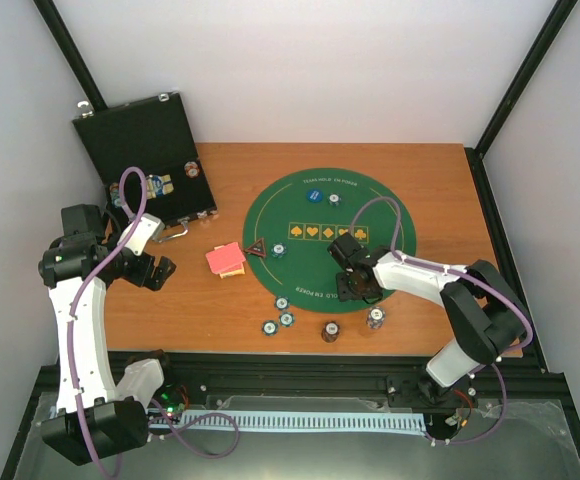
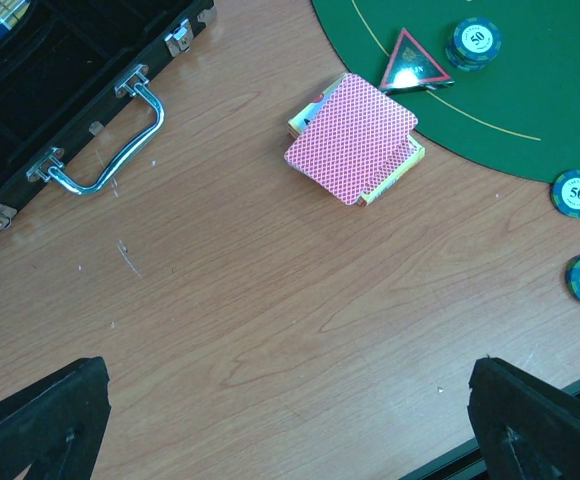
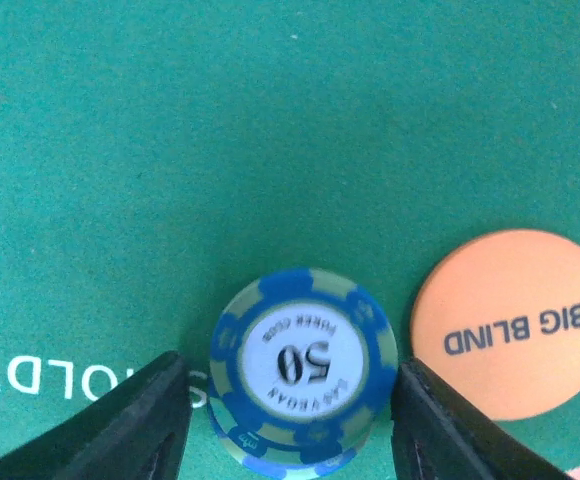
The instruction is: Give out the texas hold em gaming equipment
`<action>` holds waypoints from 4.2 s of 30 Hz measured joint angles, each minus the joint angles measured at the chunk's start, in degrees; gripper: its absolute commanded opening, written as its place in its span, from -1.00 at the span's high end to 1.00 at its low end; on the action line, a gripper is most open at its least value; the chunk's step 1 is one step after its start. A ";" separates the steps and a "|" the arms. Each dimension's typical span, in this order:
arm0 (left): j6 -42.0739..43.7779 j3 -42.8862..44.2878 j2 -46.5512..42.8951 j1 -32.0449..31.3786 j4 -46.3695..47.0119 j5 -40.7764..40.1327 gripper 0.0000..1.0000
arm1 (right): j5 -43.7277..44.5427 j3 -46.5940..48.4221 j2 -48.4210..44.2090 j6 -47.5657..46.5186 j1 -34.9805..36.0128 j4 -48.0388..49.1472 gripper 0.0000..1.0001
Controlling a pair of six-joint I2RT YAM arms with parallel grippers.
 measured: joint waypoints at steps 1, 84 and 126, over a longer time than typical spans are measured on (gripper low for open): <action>0.00 0.04 0.02 0.00 0.00 0.02 -1.00 | -0.02 -0.07 0.00 -0.09 0.00 -0.04 -0.26; -0.02 0.72 0.76 0.00 -0.02 0.76 -1.00 | 2.51 -1.62 -7.41 13.25 27.06 -7.63 0.46; -0.02 1.33 0.72 0.00 -0.46 0.72 -1.00 | 0.31 41.42 29.18 -5.11 15.06 -10.71 0.51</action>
